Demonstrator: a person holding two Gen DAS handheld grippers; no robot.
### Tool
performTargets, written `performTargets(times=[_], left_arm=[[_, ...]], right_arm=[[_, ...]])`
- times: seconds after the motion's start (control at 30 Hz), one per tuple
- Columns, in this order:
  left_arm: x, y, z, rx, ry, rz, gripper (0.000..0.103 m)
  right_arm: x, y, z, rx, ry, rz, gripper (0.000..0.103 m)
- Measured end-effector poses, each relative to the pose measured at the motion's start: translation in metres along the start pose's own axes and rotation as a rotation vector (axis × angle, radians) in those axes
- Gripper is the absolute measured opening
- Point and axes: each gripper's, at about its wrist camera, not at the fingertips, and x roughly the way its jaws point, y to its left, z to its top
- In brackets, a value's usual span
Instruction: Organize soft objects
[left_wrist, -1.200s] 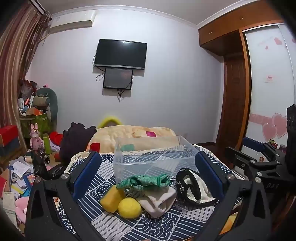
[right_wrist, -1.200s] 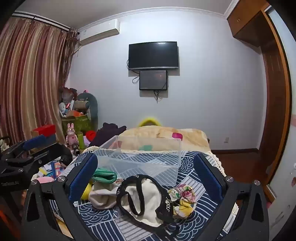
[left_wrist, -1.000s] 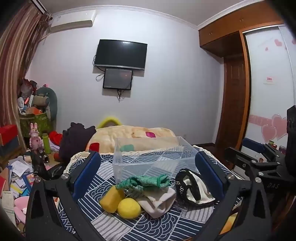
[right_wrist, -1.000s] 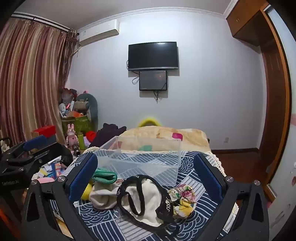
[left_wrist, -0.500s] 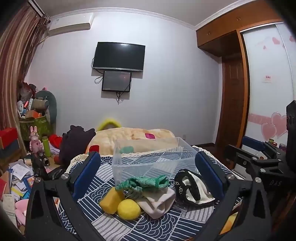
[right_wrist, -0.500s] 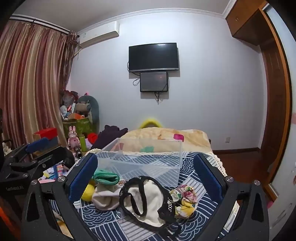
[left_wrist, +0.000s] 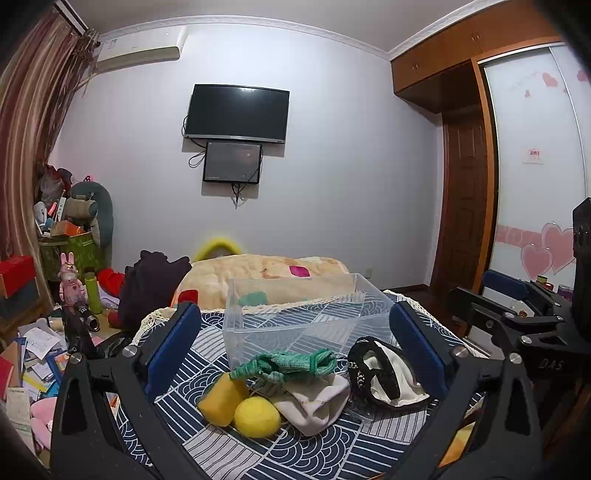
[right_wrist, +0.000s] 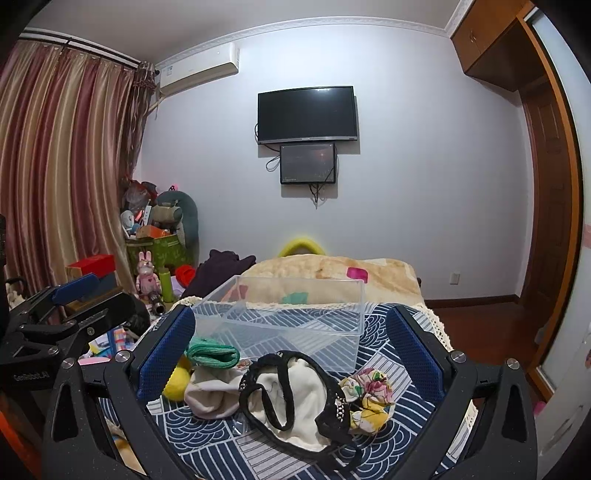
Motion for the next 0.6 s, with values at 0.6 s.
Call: performTargets(times=[0.6], left_arm=[[-0.0027, 0.0001, 0.0018, 0.001, -0.005, -0.002, 0.103]], right_arm=[[-0.0049, 0.0005, 0.0016, 0.012, -0.014, -0.004, 0.103]])
